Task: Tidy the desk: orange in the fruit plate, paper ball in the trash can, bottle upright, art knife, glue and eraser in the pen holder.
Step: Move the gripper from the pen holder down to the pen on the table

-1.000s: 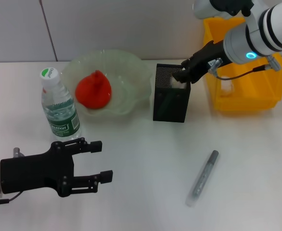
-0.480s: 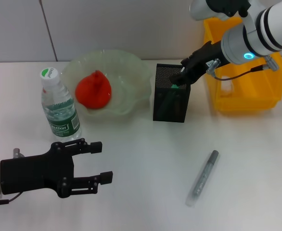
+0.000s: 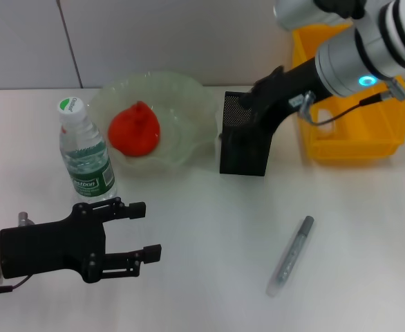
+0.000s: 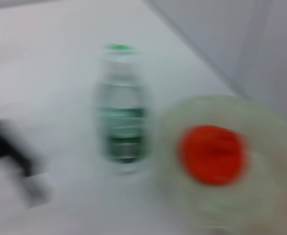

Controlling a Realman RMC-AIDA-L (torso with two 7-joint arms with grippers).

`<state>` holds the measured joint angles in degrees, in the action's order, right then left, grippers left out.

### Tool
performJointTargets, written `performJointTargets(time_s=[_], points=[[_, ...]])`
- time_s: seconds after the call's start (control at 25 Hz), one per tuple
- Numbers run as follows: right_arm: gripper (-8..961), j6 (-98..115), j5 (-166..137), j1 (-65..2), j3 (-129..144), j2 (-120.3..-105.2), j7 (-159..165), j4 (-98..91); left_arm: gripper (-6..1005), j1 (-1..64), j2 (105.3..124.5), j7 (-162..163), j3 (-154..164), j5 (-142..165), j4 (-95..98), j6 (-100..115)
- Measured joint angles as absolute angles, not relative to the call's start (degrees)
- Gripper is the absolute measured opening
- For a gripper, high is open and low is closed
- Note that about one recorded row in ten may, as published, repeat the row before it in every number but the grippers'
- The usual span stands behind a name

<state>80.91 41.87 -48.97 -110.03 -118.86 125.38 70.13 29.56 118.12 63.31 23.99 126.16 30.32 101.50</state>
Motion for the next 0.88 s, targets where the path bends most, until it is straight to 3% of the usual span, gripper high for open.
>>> performJointTargets(time_s=[0.36,0.88], points=[[759,106.7,50.7,-48.0,-110.1,-118.53,107.4,77.7,815,29.6,118.12,64.0,23.8,126.1,31.9,101.5],[758,119.3,44.9,-51.2,-100.3,-118.79,100.9,75.1,815,29.5,118.12,64.7,23.8,126.1,32.5,101.6]])
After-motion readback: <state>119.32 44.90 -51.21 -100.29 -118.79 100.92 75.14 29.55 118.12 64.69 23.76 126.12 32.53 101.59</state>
